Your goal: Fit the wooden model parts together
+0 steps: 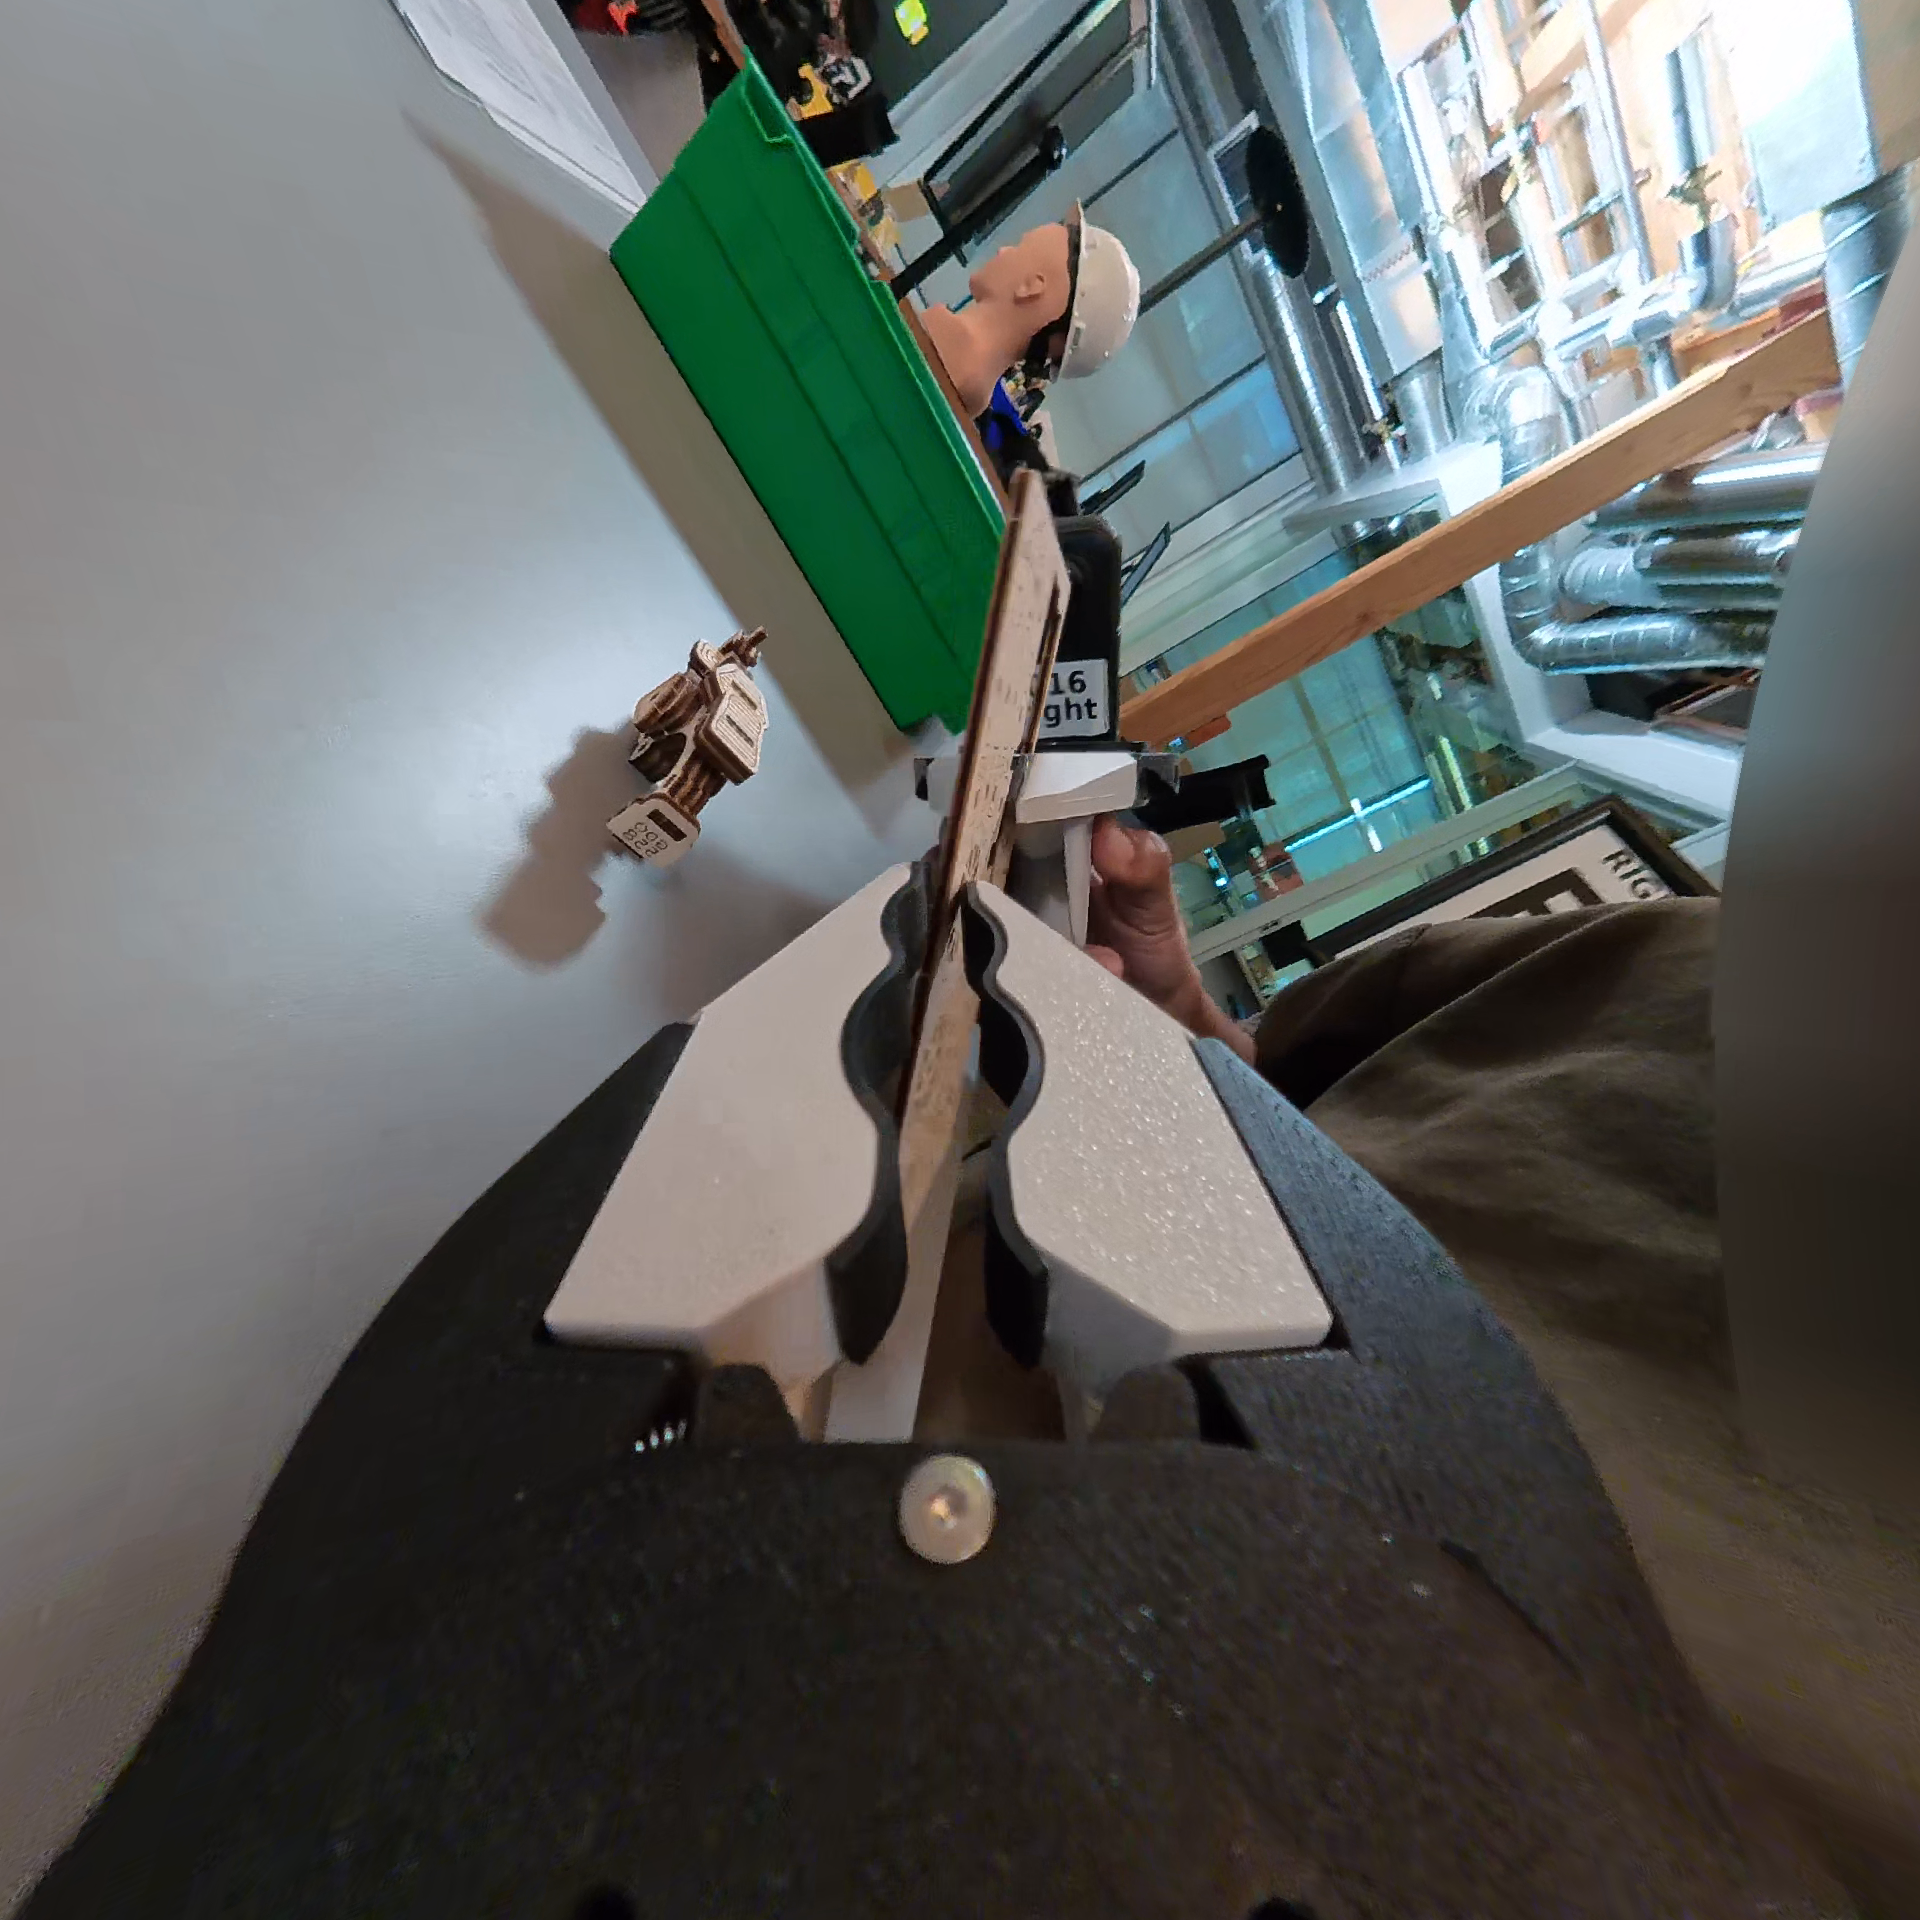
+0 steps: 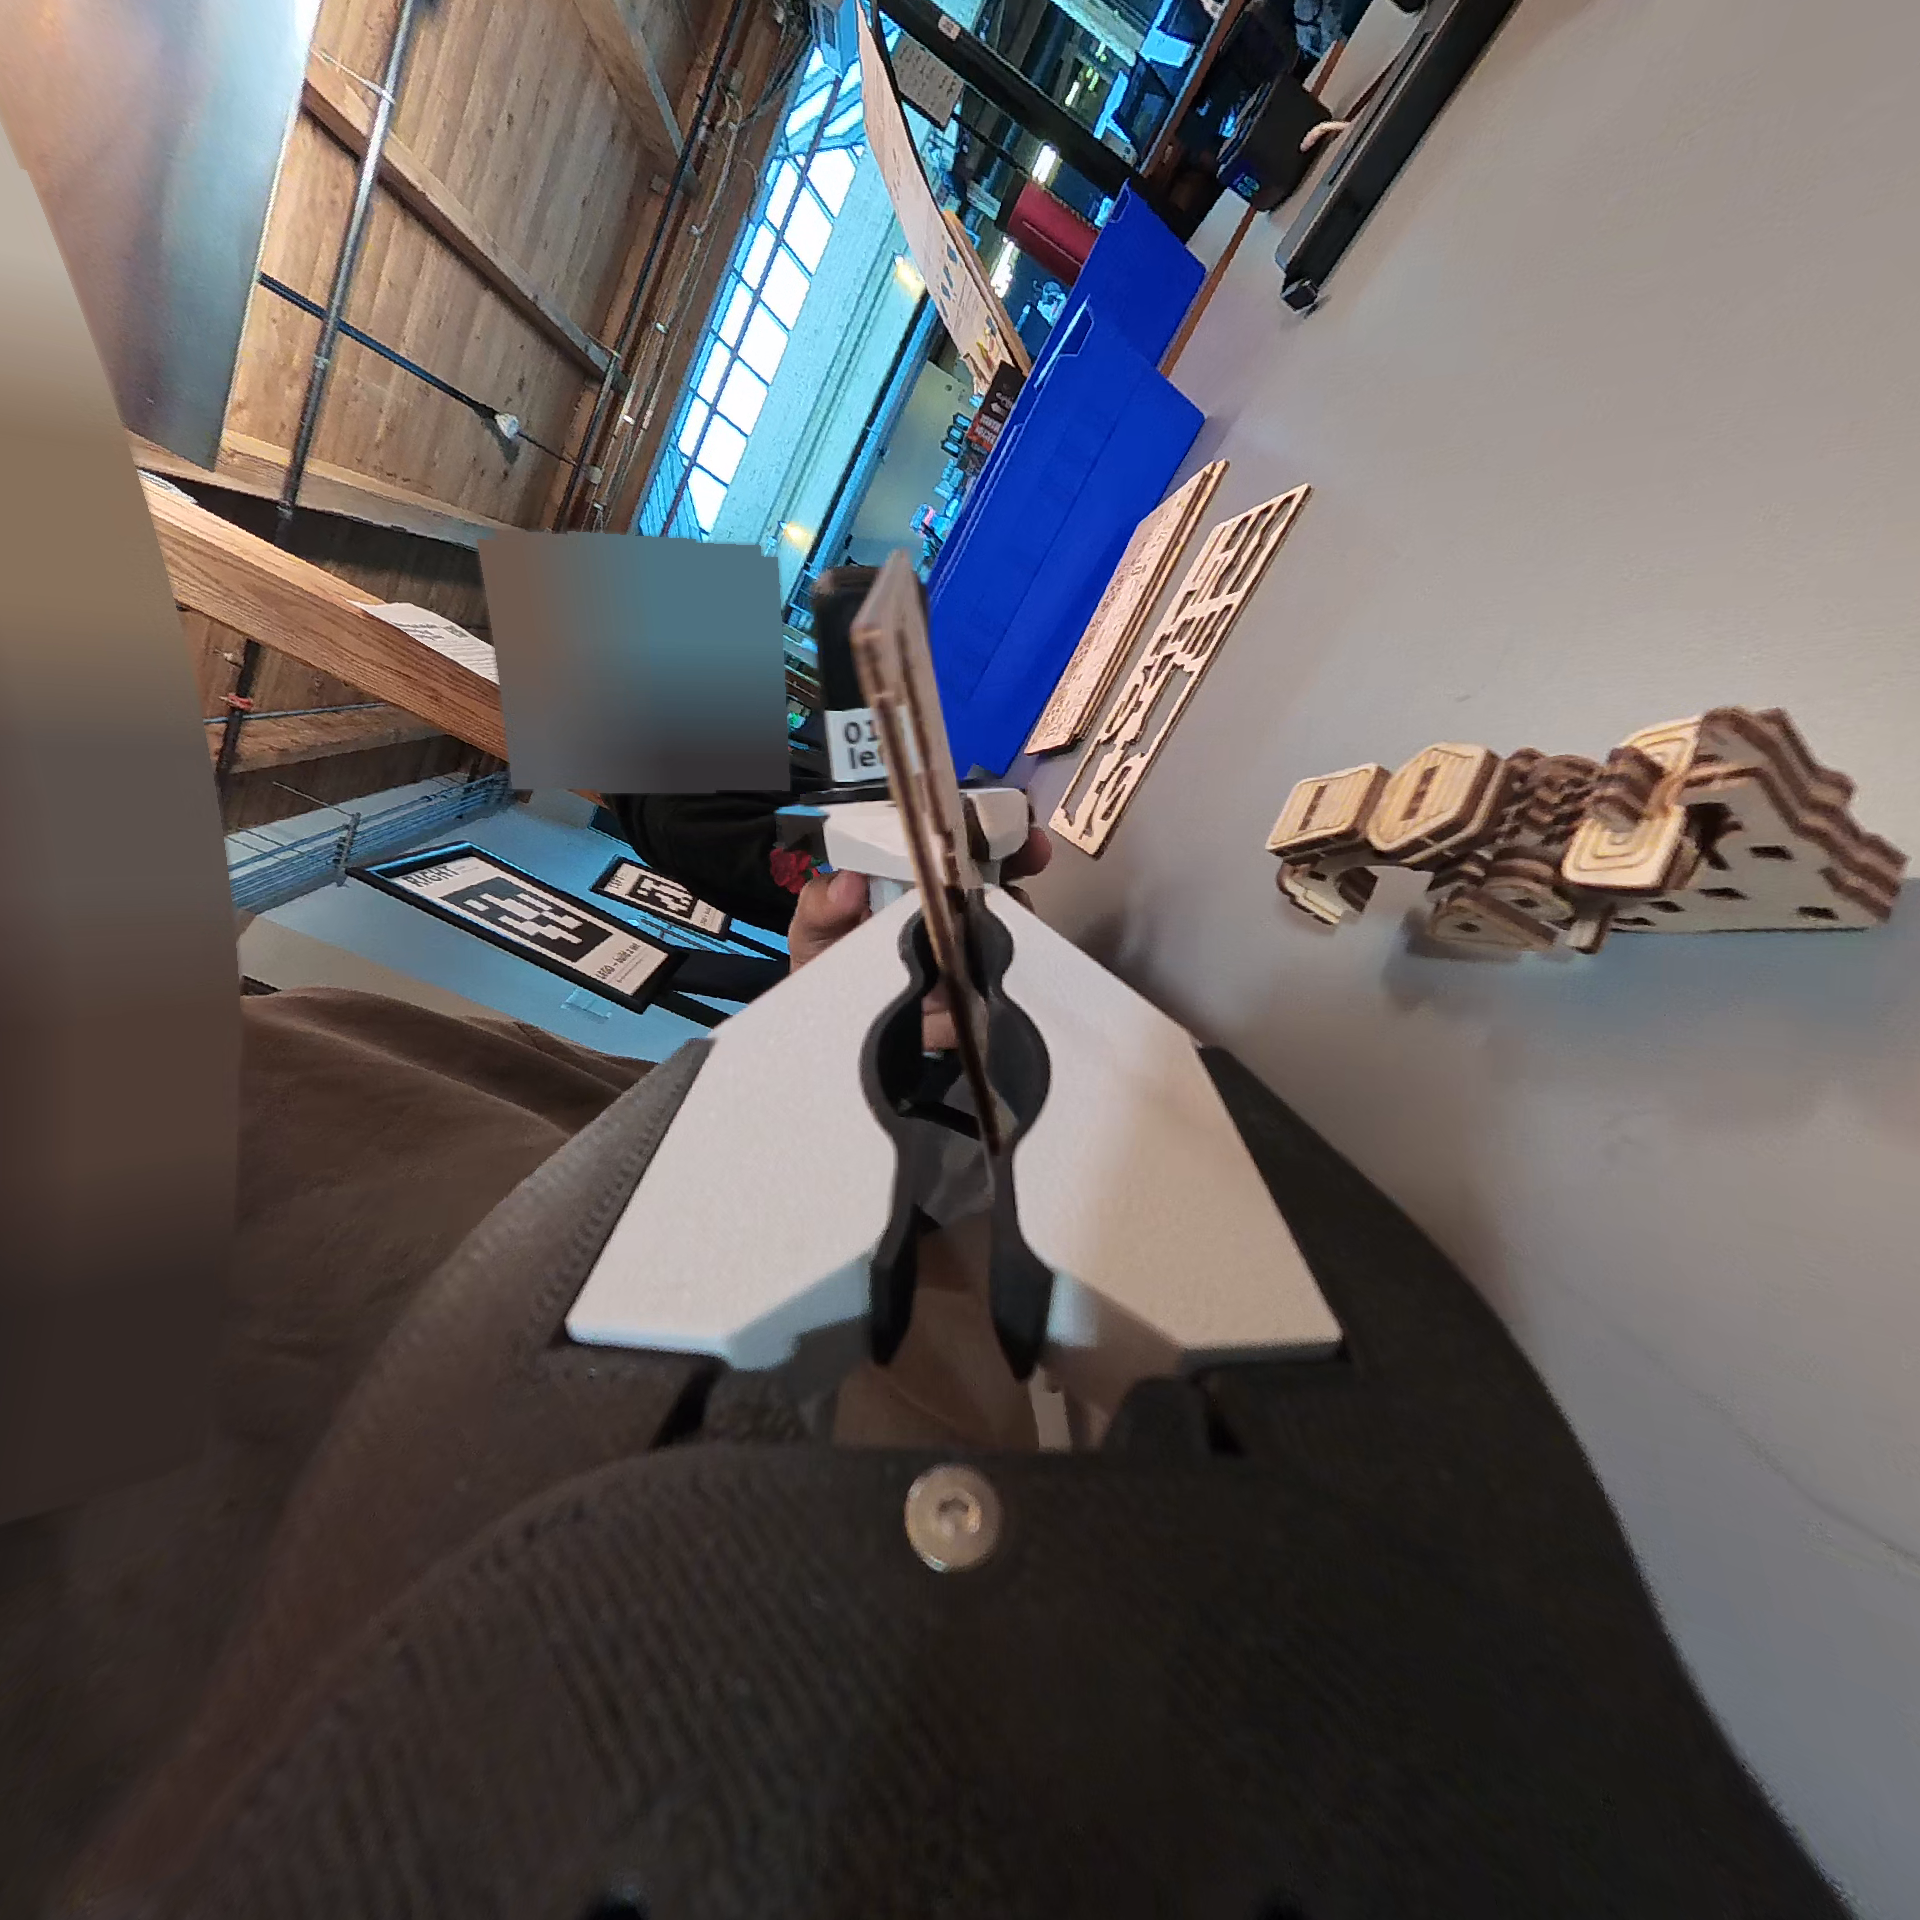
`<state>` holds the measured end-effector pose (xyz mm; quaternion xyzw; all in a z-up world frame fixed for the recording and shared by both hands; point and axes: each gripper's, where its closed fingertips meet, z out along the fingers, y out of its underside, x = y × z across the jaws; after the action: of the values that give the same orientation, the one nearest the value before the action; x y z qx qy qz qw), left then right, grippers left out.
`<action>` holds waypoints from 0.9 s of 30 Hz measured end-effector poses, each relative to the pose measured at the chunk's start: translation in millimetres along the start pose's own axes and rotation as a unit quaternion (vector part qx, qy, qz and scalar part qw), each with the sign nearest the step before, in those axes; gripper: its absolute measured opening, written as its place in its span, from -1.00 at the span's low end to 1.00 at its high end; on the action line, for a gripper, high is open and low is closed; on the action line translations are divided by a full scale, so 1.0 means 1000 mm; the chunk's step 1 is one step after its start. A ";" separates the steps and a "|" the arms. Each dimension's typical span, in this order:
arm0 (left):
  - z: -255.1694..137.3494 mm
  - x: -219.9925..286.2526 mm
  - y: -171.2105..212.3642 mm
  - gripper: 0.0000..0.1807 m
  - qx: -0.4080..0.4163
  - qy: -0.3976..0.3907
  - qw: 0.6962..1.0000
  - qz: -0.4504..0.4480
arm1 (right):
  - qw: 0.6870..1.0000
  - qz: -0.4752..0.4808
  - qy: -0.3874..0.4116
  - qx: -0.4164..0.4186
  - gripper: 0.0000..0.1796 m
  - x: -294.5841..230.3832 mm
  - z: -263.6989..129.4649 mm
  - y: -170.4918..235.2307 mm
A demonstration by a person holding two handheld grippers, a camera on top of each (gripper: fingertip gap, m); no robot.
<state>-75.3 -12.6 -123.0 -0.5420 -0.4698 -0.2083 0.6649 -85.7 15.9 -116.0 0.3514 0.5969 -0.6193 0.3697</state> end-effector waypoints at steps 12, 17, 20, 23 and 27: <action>-0.007 -0.003 -0.011 -0.98 0.034 0.007 0.999 -0.030 | 1.000 -0.005 0.006 0.015 -0.93 0.001 -0.005 -0.007; -0.014 -0.006 -0.020 -0.99 0.065 0.034 0.994 -0.086 | 0.999 -0.038 0.027 0.003 -0.91 0.002 -0.004 -0.005; -0.018 -0.008 -0.025 -0.99 0.082 0.045 0.990 -0.108 | 0.997 -0.069 0.044 -0.017 -0.90 0.003 0.000 0.001; -0.021 -0.009 -0.028 -0.99 0.093 0.046 0.988 -0.111 | 0.995 -0.081 0.050 -0.030 -0.89 0.003 0.002 0.005; -0.022 -0.009 -0.030 -1.00 0.099 0.052 0.987 -0.119 | 0.996 -0.075 0.048 -0.033 -0.88 0.004 0.003 0.007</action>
<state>-94.0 -44.5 -113.9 -0.4022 -0.5143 -0.2658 0.7092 -81.2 12.3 -122.4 0.3230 0.6587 -0.6075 0.3046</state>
